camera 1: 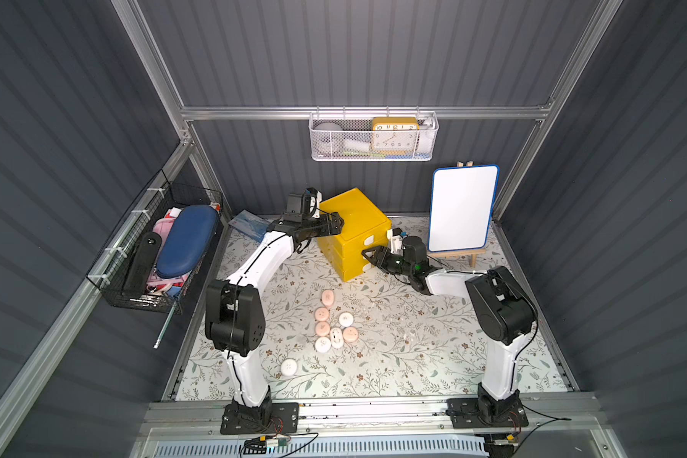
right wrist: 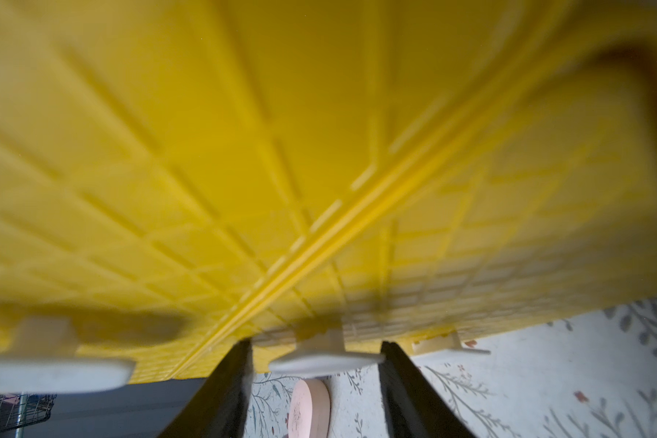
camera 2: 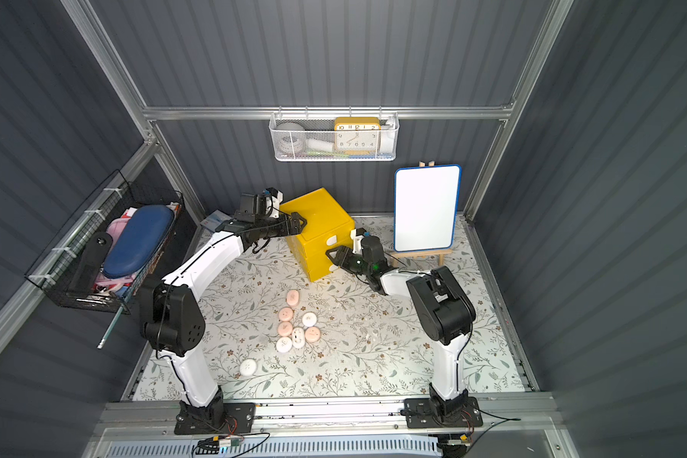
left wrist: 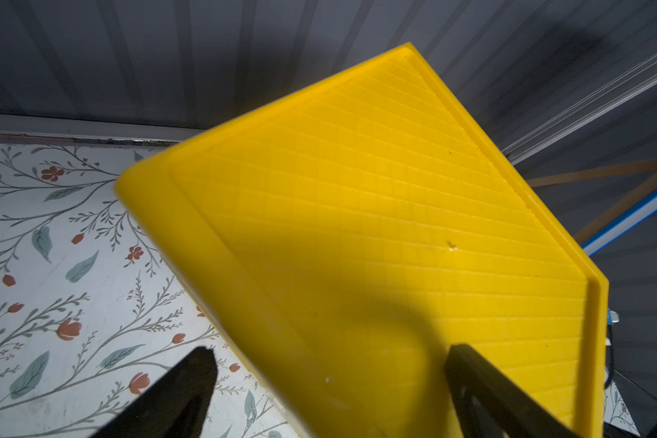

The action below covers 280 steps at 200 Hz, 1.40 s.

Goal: Put the bluetooth earphones in the drawer according to color
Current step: Open the drawer in the storage box.

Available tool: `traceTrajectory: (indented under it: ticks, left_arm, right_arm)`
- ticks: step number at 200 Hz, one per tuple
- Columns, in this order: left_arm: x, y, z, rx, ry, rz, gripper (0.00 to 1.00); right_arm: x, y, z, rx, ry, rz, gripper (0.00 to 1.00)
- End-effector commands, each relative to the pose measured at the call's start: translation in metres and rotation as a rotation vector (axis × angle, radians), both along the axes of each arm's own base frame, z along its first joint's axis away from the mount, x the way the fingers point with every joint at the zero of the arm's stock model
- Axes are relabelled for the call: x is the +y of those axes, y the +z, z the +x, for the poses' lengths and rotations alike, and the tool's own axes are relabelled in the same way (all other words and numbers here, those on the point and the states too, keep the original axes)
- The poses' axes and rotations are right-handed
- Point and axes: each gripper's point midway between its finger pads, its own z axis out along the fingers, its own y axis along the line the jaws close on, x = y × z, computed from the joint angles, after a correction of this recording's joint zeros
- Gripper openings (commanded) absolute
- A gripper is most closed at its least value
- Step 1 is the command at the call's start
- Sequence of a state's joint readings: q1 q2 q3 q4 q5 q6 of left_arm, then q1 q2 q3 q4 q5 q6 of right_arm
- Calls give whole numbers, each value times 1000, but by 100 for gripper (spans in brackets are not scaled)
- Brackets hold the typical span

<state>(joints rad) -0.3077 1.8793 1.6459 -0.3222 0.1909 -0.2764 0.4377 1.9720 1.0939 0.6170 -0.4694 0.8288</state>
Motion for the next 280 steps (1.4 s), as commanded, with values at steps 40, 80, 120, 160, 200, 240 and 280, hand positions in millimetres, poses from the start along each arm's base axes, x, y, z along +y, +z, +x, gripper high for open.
traceTrajectory:
  ticks: [40,80,120,160,200,240,280]
  left_arm:
    - [0,-43,-21,133,-43,61,98]
    - [1,-46,-21,137,-35,69,98]
    - [5,-48,-21,139,-19,83,98]
    - [7,-53,-22,149,-10,90,98]
    - [8,-55,-23,155,-3,89,98]
    - [11,-52,-25,151,7,91,98]
    - [12,-50,-26,149,12,88,98]
  right_arm:
    - [4,16,12,-104,-15,31,47]
    - [-3,15,4,-113,-35,29,41]
    - [-19,8,-15,-113,-61,-5,40]
    - [-34,-3,-46,-95,-62,-34,39]
    - [-53,-13,-81,-70,-66,-72,39]
    - [-63,-17,-108,-41,-43,-97,39]
    - [-73,-17,-124,-41,-47,-126,39]
